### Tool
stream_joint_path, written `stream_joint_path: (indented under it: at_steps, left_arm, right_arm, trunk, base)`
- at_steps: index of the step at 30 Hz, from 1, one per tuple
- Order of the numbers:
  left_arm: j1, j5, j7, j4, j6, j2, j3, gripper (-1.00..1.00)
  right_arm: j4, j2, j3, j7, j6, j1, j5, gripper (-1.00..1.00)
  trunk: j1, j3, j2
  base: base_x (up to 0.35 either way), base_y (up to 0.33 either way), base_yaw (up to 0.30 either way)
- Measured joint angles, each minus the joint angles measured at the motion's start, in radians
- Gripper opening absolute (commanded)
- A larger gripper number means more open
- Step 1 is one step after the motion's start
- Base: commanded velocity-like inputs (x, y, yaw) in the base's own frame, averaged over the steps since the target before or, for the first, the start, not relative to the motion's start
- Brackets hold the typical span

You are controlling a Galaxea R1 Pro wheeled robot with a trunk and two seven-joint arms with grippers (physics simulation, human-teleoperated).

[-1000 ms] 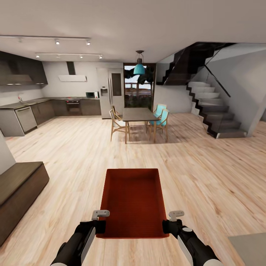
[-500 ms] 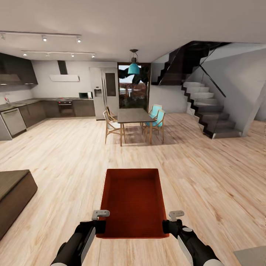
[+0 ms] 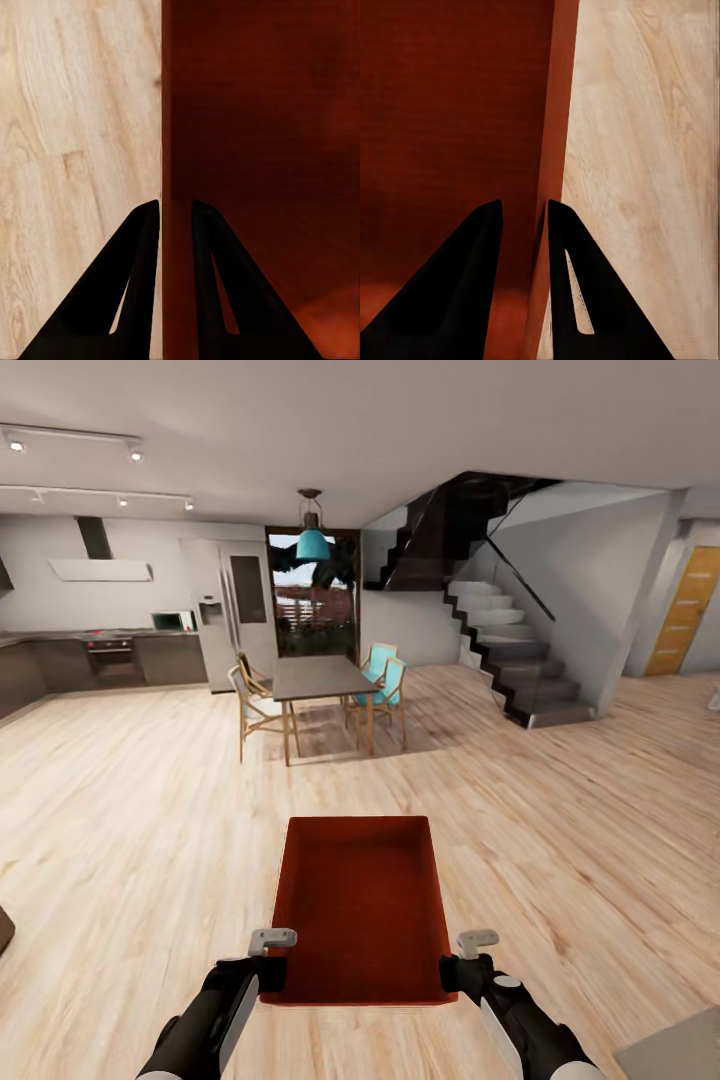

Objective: Move the two storage containers from the living room to the garage. In the garage, place one container on the floor and stack the other container on top of it (either order is fine).

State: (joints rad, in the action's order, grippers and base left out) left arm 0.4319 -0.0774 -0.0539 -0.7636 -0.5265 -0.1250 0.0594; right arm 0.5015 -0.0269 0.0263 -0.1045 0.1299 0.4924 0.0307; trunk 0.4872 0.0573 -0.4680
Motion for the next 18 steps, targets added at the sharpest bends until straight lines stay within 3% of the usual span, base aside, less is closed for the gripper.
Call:
stream_joint_path:
  at_steps: [18]
  left_arm:
    - [0.000, 0.000, 0.000, 0.000, 0.000, 0.000, 0.000, -1.00]
  right_arm:
    - [0.000, 0.000, 0.000, 0.000, 0.001, 0.000, 0.000, -1.00]
  trunk:
    - [0.000, 0.000, 0.000]
  base:
    - [0.327, 0.053, -0.275]
